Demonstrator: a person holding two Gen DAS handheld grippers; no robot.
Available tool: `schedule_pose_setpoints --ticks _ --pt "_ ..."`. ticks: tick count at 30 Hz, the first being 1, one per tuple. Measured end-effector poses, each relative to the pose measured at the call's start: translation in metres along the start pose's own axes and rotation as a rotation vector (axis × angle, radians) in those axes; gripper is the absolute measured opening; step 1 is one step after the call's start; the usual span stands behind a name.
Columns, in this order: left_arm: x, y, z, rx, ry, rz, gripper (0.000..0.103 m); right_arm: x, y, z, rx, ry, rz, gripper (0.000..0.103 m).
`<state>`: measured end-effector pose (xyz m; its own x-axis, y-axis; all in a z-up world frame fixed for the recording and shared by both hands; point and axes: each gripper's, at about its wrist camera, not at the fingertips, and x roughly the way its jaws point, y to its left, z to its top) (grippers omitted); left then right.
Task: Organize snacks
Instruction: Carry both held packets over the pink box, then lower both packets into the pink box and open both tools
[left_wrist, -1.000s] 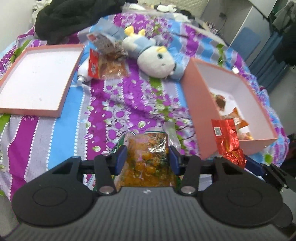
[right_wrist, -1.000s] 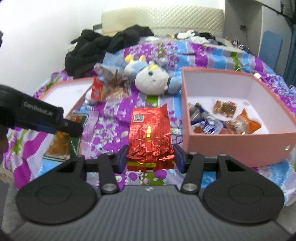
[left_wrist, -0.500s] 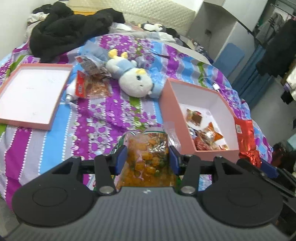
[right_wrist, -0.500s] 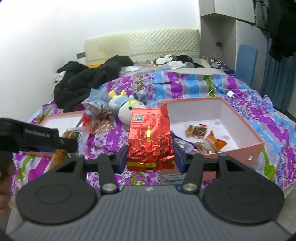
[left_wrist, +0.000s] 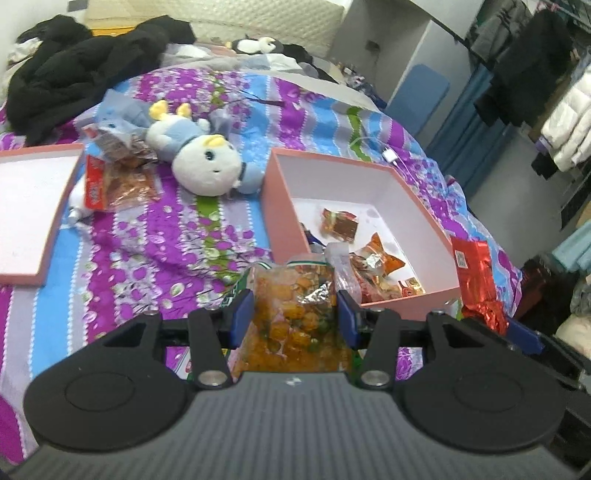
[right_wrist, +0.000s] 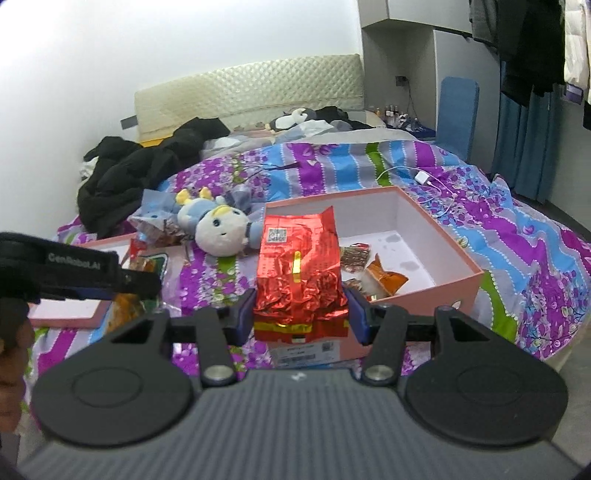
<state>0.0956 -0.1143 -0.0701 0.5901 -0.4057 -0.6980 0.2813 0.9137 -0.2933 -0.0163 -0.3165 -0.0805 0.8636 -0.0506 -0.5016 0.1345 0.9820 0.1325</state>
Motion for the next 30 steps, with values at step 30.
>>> schedule_pose_setpoints --ticks 30 --pt "0.233 -0.087 0.107 0.161 0.198 -0.126 0.054 0.191 -0.104 0.032 0.067 0.178 -0.082 0.054"
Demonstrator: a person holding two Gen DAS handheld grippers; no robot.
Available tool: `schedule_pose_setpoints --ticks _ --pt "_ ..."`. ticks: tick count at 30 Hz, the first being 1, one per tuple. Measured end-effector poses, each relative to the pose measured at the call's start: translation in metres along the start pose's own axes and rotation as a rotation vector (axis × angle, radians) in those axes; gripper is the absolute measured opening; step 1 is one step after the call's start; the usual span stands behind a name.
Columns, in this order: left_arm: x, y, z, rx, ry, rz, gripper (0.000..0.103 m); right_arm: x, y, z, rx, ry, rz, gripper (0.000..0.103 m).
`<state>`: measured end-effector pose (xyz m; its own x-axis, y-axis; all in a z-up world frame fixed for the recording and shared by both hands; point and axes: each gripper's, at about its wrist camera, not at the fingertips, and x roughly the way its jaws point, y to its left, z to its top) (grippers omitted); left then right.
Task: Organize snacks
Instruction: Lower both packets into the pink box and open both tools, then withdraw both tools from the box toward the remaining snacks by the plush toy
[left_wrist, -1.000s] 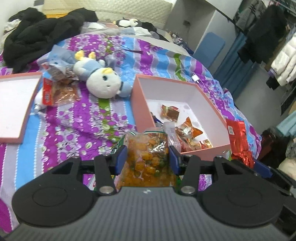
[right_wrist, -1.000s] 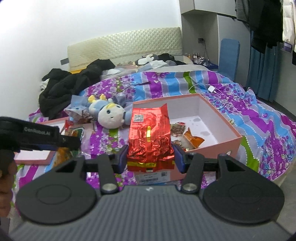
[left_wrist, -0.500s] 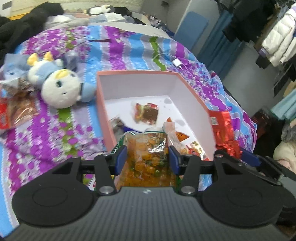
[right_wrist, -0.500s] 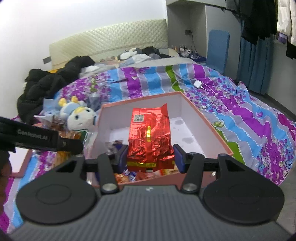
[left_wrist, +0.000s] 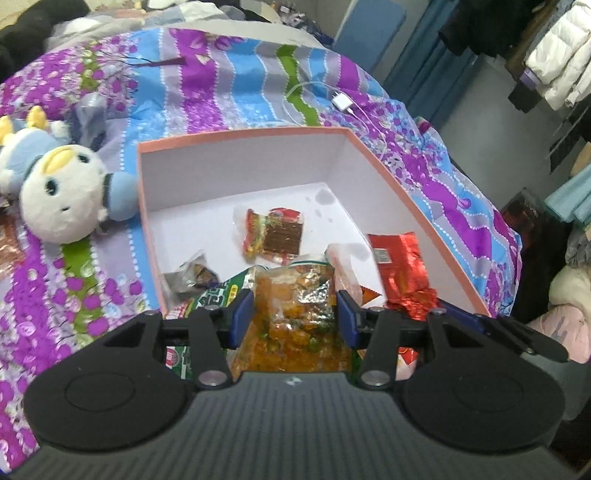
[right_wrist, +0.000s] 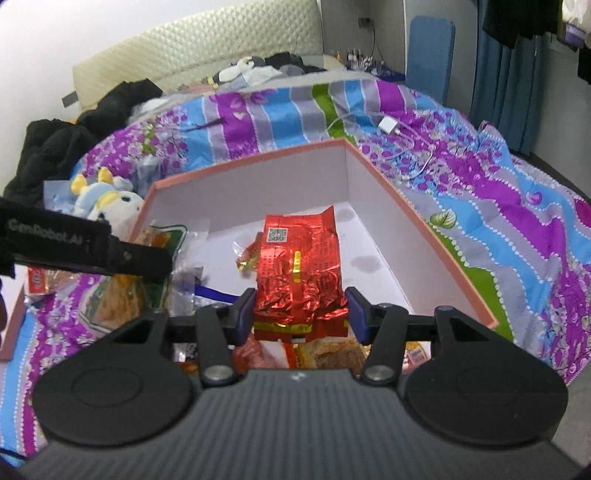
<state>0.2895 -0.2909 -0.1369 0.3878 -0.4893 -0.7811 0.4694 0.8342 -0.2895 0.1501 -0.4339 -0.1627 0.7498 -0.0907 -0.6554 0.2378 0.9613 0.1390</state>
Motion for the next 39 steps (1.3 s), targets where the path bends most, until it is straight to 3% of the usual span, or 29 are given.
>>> schedule_pose_setpoints --ticks 5,9,11,16,39 --pt "0.026 0.000 0.014 0.016 0.014 0.015 0.055 0.026 -0.004 0.004 0.019 0.035 0.000 0.055" --pt "0.038 0.004 0.020 0.017 0.043 -0.001 0.063 0.039 -0.008 0.003 0.044 0.066 -0.016 0.058" --pt "0.037 0.008 0.017 0.005 0.039 0.003 0.064 0.041 -0.008 0.002 0.048 0.070 -0.030 0.063" --pt "0.021 0.016 0.010 -0.015 0.030 0.009 0.064 0.032 -0.004 0.001 0.050 0.067 -0.032 0.063" --pt "-0.185 0.005 -0.077 -0.013 -0.198 0.089 0.064 -0.121 0.058 -0.012 0.015 -0.114 0.068 0.063"
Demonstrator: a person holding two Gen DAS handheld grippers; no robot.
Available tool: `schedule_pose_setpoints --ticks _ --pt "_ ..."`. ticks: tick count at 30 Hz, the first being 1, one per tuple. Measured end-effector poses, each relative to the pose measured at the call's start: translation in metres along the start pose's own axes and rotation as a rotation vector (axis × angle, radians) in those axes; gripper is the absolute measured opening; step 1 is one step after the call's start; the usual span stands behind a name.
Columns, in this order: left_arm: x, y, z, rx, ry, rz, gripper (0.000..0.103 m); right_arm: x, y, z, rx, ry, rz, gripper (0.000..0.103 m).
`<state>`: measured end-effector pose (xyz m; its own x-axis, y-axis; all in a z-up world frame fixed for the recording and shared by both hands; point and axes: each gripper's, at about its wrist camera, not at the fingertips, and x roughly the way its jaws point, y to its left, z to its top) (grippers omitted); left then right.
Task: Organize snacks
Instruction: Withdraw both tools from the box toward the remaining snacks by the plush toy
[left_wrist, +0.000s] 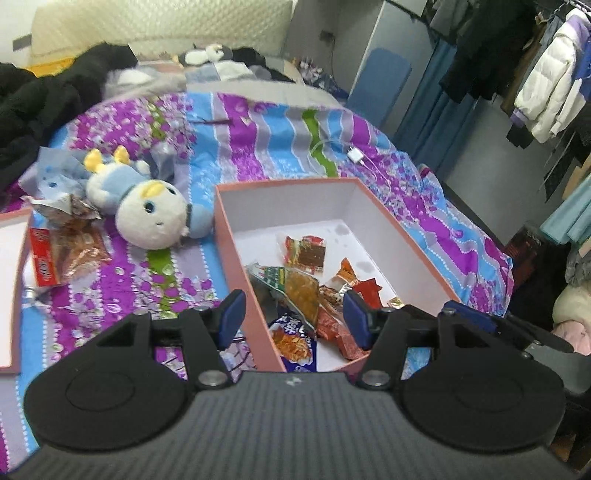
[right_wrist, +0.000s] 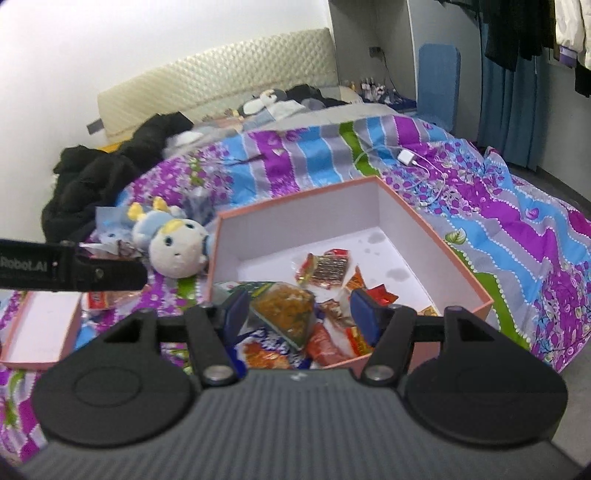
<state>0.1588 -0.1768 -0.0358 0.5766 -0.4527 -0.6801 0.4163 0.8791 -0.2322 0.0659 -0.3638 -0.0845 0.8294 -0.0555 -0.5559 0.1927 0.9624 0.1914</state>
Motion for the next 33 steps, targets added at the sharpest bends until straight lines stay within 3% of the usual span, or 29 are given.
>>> schedule_pose_setpoints --ticks 8,17,26,33 --pt "-0.063 0.005 -0.031 -0.007 -0.077 0.038 0.064 -0.044 0.027 -0.010 -0.037 -0.047 0.052 0.063" --pt "-0.117 0.029 -0.080 -0.073 -0.110 0.084 0.064 -0.082 0.060 -0.030 -0.091 -0.095 0.126 0.063" --pt "-0.147 0.062 -0.120 -0.148 -0.116 0.143 0.064 -0.084 0.094 -0.058 -0.132 -0.056 0.219 0.063" --pt "-0.150 0.093 -0.133 -0.231 -0.114 0.163 0.064 -0.075 0.116 -0.064 -0.149 -0.043 0.263 0.063"
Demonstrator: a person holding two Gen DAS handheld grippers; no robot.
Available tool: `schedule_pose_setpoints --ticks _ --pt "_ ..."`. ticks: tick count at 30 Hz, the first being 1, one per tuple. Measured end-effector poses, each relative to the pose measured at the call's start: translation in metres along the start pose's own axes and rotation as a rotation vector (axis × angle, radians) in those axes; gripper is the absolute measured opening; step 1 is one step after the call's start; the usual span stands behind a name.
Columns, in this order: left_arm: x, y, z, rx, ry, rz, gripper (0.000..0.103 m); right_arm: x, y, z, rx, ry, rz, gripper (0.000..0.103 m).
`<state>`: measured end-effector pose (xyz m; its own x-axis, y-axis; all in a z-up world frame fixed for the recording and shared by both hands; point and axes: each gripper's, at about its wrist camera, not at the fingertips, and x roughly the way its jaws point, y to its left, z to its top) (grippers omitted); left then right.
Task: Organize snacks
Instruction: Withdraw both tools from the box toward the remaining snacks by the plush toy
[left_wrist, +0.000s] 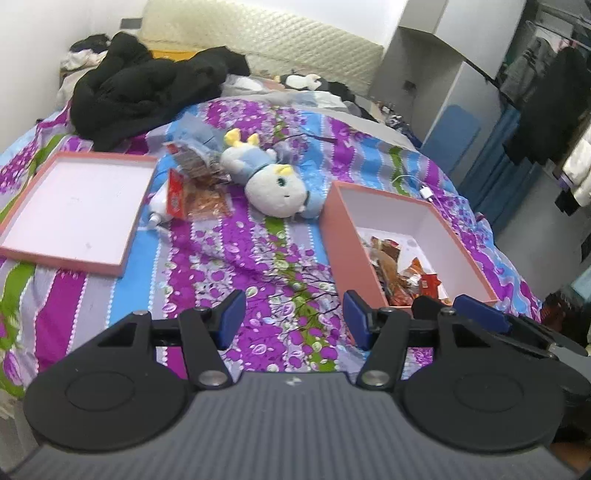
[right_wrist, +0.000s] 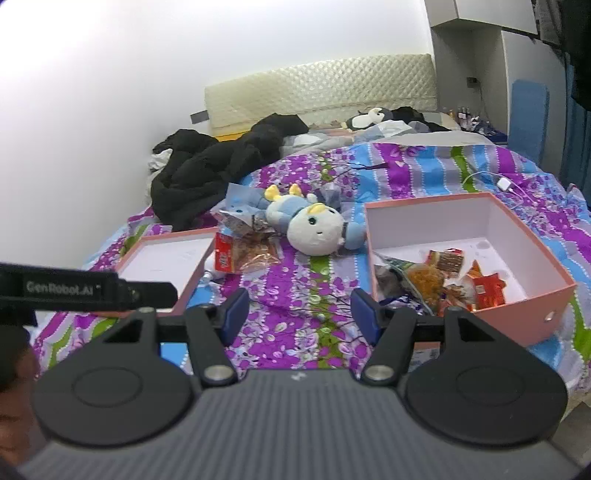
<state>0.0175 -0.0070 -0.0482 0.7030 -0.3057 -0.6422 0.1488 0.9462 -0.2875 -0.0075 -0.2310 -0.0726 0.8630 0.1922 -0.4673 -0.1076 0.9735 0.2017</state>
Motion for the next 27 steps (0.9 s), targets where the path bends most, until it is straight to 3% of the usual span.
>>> schedule_pose_setpoints --ticks 12,20,27 --pt "0.048 0.047 0.009 -0.107 0.036 0.057 0.064 0.050 0.011 -0.009 0.019 0.075 0.060 0.063" --pt "0.098 0.087 0.026 -0.219 0.035 0.102 0.064 0.107 0.013 0.006 0.038 0.122 0.112 0.063" --pt "0.153 0.125 0.045 -0.268 0.044 0.144 0.064 0.172 0.017 0.024 -0.027 0.150 0.129 0.063"
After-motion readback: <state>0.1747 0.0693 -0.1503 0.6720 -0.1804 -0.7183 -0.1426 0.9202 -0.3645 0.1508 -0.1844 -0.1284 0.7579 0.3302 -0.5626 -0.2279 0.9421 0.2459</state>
